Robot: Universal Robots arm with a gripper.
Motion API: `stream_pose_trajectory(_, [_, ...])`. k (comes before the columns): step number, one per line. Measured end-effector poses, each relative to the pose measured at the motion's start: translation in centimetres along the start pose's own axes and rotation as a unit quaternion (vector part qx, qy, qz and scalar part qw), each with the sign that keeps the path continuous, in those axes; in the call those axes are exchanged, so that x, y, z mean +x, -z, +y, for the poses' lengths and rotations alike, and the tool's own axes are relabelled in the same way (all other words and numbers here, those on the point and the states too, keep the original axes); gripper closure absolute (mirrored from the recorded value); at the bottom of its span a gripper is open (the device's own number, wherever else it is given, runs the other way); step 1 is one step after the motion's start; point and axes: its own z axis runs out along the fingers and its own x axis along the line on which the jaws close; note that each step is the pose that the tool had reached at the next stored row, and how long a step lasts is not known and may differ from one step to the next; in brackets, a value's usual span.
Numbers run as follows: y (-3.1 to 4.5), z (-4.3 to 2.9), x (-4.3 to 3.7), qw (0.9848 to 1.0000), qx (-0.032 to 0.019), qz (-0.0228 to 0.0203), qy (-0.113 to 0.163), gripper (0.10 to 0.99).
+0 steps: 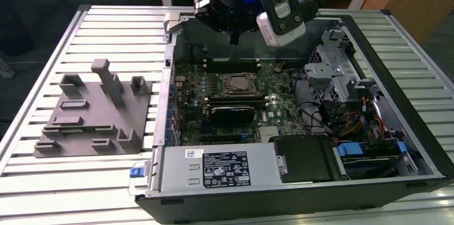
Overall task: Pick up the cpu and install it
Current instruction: 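Install the second cpu locking lever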
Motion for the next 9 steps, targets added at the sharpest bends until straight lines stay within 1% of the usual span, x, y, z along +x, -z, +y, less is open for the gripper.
stream_pose_trajectory(3, [-0.51,-0.15,0.00,1.0000,0.0025,-0.0001,0.000,0.980])
stream_pose_trajectory(9, [-1.66,-0.25,0.01,1.0000,0.0030,-0.0001,0.000,0.980])
